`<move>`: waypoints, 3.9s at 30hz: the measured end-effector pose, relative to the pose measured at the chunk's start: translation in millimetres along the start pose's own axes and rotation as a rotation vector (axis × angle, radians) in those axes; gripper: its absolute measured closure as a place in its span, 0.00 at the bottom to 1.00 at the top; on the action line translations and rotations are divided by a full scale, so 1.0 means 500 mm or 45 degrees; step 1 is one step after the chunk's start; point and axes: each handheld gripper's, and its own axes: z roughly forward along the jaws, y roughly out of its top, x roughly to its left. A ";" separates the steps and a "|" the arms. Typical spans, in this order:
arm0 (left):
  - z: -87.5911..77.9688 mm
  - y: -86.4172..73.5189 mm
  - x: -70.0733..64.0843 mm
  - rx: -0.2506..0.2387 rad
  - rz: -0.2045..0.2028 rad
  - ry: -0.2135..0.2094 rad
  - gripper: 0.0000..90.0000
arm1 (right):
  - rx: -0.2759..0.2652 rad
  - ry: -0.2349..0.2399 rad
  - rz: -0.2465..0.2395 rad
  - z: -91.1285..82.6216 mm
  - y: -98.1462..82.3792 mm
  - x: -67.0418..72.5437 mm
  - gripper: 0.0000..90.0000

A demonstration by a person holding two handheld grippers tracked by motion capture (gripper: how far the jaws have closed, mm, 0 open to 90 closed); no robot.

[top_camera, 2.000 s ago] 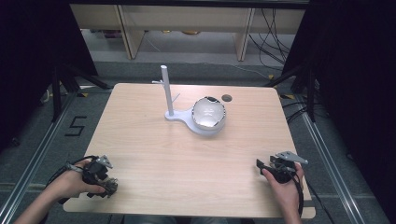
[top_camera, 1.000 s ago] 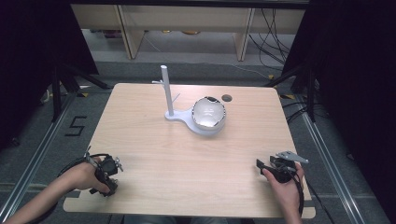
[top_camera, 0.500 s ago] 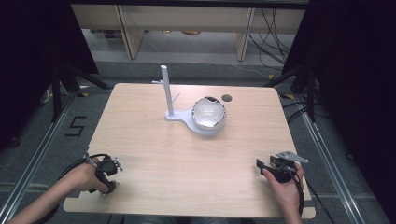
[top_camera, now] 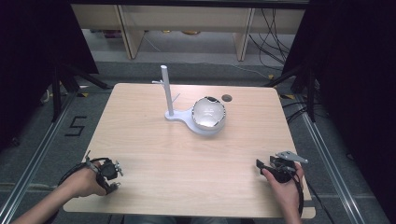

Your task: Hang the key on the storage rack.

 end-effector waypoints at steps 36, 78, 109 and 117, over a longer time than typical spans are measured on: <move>-0.030 0.026 0.036 -0.130 -0.409 -0.154 0.60 | 0.010 -0.014 -0.006 0.003 0.001 0.000 0.40; -0.013 0.091 0.046 0.012 -0.468 -0.139 0.86 | 0.011 -0.034 0.004 0.004 0.001 0.001 0.40; -0.022 0.085 0.040 -0.041 -0.374 -0.098 0.98 | 0.015 -0.028 0.009 0.005 0.001 0.001 0.40; -0.083 0.073 0.051 -0.227 -0.337 -0.001 0.98 | 0.019 -0.023 0.002 0.007 0.001 0.002 0.41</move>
